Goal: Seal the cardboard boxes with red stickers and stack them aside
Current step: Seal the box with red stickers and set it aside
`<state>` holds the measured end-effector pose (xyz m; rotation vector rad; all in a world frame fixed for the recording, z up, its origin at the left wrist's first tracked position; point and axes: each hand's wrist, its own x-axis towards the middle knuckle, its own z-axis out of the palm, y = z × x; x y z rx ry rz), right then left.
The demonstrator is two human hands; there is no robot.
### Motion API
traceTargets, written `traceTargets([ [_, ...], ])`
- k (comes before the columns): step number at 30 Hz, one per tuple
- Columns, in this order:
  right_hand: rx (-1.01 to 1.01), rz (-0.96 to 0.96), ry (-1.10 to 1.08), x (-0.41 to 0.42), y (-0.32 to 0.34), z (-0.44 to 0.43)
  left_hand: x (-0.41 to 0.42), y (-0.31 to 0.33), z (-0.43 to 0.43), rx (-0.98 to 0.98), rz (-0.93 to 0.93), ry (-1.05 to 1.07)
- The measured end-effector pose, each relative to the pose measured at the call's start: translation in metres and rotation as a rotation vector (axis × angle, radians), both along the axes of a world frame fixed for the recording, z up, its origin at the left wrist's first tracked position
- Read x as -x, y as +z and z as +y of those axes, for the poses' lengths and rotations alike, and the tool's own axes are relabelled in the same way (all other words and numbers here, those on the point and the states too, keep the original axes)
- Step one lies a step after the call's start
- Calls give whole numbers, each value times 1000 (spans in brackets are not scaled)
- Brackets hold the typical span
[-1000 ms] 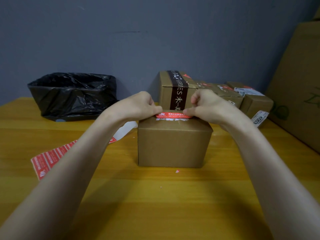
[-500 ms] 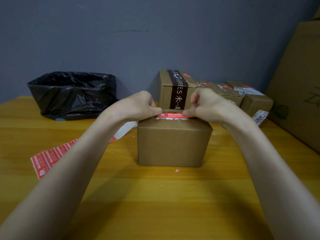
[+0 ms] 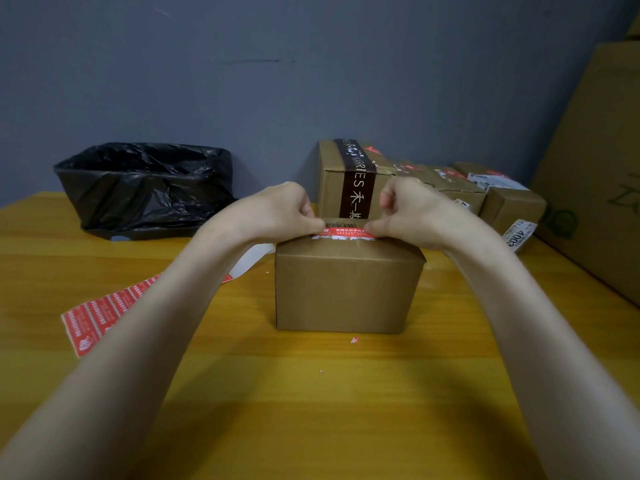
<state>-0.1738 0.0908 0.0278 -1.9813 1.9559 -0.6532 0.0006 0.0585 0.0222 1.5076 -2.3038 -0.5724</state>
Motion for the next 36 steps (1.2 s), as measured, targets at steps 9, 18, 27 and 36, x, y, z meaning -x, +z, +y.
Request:
traceTargets([
  [9,17,89,-2,-2,3,4,-2,1,-2,19,-28,-20],
  [18,3,54,-1,6,2,4,-5,3,-1,66,31,19],
  [27,-17,75,-15,-8,-7,-2,-1,-5,-6,36,-30,7],
  [36,-133,-99,125,15,1,-1,-22,2,-11,-149,150,-127],
])
